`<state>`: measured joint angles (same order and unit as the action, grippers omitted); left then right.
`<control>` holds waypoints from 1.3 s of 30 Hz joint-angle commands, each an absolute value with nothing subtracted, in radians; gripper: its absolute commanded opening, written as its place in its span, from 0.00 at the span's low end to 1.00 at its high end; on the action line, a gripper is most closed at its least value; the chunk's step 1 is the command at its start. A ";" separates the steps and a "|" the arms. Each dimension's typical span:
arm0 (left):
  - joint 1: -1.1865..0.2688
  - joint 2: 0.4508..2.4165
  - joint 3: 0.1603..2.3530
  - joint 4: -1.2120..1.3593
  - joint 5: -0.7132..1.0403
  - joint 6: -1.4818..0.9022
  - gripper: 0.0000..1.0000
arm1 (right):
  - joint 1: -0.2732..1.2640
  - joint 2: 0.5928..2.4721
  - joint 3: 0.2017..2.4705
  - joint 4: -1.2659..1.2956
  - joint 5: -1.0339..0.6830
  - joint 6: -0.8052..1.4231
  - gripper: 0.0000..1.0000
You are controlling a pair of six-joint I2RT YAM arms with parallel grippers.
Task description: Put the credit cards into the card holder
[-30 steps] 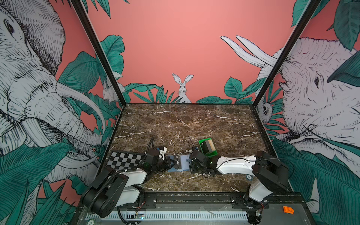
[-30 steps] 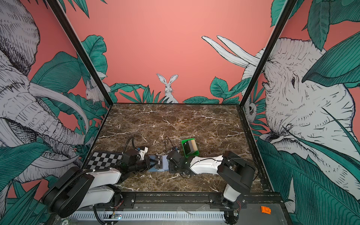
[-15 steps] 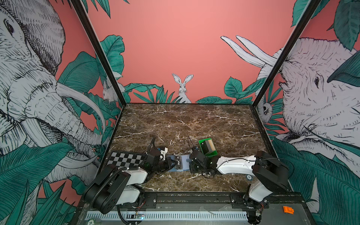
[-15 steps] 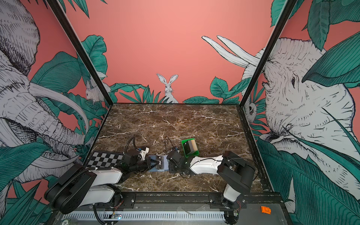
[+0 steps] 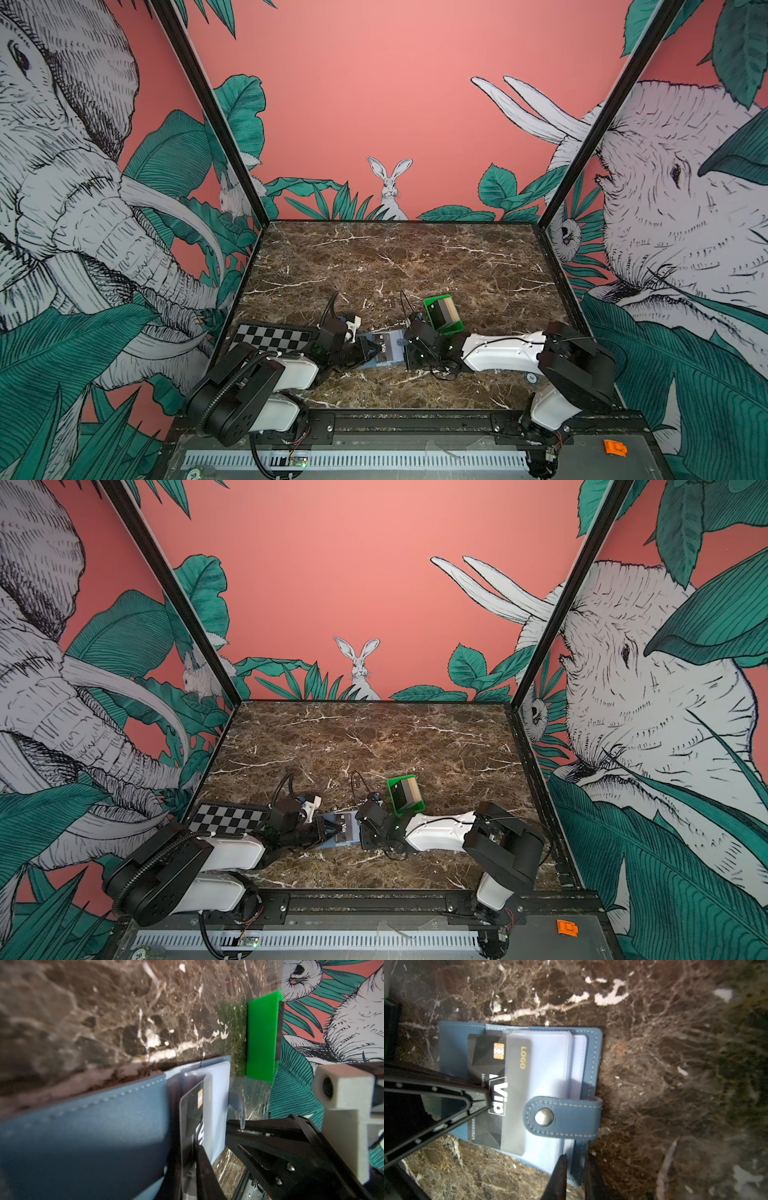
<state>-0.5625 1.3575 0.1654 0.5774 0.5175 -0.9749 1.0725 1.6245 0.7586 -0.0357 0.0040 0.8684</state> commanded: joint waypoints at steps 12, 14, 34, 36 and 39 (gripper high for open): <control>-0.573 1.280 0.235 0.184 0.407 -0.918 0.30 | 1.078 1.637 0.756 -0.047 0.025 0.883 0.17; -0.574 1.261 0.249 0.121 0.384 -0.903 0.30 | 1.078 1.639 0.758 -0.050 0.026 0.881 0.17; -0.606 1.344 0.287 0.196 0.384 -0.906 0.21 | 1.077 1.641 0.759 -0.050 0.025 0.879 0.17; -0.615 1.356 0.288 0.219 0.391 -0.920 0.21 | 1.077 1.641 0.759 -0.049 0.026 0.879 0.17; -0.630 1.362 0.288 0.235 0.393 -0.935 0.21 | 1.078 1.641 0.760 -0.049 0.023 0.879 0.17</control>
